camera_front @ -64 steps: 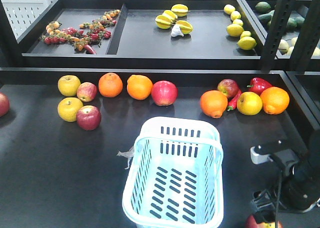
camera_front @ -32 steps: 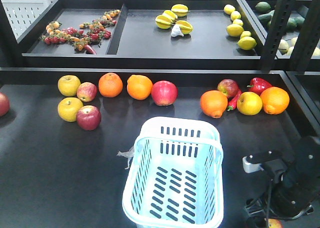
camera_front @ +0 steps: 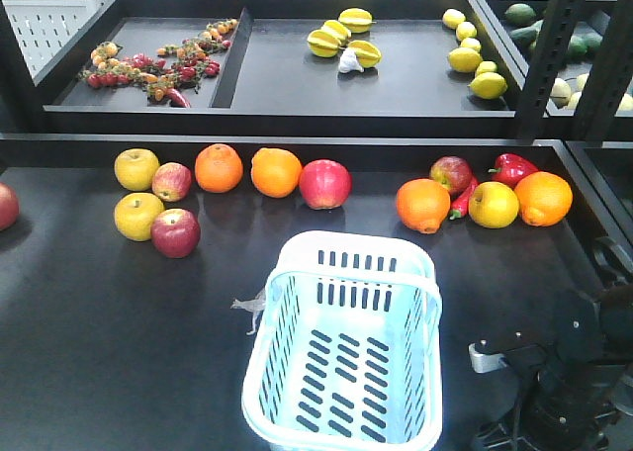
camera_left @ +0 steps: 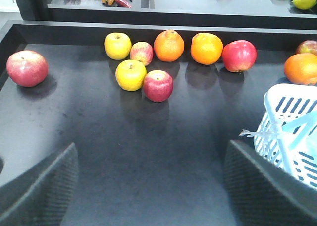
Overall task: Pick three apples into basket with both arms
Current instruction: 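Reach the right gripper down to the red apple nearest the robot, then grasp the red apple with the right gripper and lift it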
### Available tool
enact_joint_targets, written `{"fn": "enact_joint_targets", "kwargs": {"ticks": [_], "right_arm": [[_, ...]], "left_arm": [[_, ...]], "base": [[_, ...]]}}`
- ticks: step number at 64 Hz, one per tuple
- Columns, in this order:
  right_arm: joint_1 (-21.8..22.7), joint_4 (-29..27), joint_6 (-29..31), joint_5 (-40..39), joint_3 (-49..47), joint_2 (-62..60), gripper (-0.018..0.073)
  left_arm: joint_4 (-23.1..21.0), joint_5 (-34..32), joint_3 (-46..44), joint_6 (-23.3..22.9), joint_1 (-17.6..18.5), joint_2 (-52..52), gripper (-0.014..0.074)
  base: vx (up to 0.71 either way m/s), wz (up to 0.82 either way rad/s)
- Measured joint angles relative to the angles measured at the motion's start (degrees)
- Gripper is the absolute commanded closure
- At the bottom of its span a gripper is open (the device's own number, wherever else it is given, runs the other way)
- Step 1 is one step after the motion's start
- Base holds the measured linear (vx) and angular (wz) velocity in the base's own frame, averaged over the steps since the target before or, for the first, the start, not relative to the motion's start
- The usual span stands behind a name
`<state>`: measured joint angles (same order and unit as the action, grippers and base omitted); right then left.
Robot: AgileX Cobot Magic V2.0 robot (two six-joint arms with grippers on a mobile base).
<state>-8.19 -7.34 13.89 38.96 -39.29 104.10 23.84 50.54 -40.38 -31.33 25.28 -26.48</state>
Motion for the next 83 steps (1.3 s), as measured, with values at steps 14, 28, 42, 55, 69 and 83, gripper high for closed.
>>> {"fn": "enact_joint_targets", "kwargs": {"ticks": [14,28,42,55,69,83], "right_arm": [[0.0,-0.2,-0.1,-1.1,0.0,0.6,0.0025],[0.0,-0.5,-1.6,-1.0,0.0,0.6,0.0144],[0.0,-0.6,-3.4,-0.3,-0.3,0.2,0.016],[0.0,1.2,-5.8,2.0,-0.3,-6.9,0.016],[0.0,3.8,-9.6,6.0,-0.3,-18.8,0.016],[0.0,0.5,-9.6,9.8,-0.3,-33.6,0.016]], "left_arm": [[0.0,0.0,0.0,0.0,0.0,0.0,0.0027],[0.0,0.0,0.0,0.0,0.0,0.0,0.0027],[0.0,0.0,0.0,0.0,0.0,0.0,0.0027],[0.0,0.0,0.0,0.0,0.0,0.0,0.0027],[0.0,0.0,0.0,0.0,0.0,0.0,0.0027],[0.0,0.0,0.0,0.0,0.0,0.0,0.0027]], "base": [[0.0,0.0],[0.0,0.0],[0.0,0.0],[0.0,0.0],[0.0,0.0],[0.0,0.0]]}}
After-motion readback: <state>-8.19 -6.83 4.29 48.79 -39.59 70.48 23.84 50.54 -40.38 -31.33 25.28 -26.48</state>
